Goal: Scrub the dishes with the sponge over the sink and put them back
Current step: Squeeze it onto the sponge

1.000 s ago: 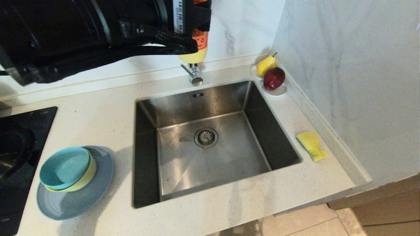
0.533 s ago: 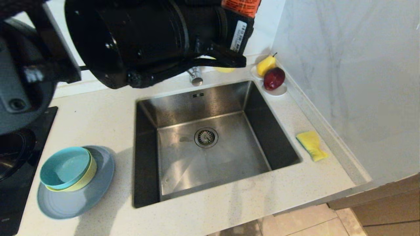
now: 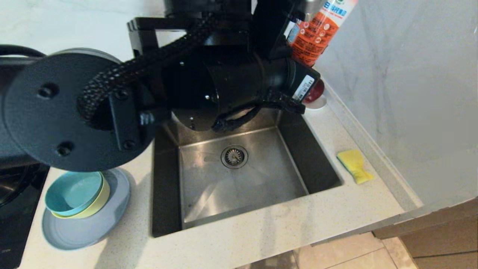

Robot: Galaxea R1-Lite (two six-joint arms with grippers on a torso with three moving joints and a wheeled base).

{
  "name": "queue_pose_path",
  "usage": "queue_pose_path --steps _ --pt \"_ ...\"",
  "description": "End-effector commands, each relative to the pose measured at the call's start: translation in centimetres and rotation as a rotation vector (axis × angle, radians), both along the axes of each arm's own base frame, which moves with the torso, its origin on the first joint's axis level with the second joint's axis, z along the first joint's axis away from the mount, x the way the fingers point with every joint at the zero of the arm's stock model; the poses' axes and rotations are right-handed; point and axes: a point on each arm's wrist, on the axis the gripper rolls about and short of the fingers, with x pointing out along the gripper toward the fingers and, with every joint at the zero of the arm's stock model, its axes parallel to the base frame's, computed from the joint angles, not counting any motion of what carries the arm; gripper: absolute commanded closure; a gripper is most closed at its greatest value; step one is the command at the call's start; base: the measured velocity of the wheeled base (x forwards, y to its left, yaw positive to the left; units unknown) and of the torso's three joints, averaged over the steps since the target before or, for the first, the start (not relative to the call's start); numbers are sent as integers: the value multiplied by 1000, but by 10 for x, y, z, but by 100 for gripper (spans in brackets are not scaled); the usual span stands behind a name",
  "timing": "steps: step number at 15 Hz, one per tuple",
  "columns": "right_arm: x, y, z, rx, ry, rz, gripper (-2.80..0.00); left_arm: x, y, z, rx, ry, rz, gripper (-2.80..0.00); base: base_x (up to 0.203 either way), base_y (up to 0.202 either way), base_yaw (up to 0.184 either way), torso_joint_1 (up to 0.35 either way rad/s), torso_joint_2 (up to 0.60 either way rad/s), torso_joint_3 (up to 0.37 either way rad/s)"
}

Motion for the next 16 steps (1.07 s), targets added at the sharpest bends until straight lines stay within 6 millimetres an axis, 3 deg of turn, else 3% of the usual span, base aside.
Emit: queue_pose_path --steps 1,16 --pt "0 0 0 0 -1 1 0 5 -15 -16 43 18 2 0 0 0 0 0 0 0" --pt "0 0 0 0 -3 1 0 10 -57 -66 319 -35 -5 0 0 0 0 0 0 0"
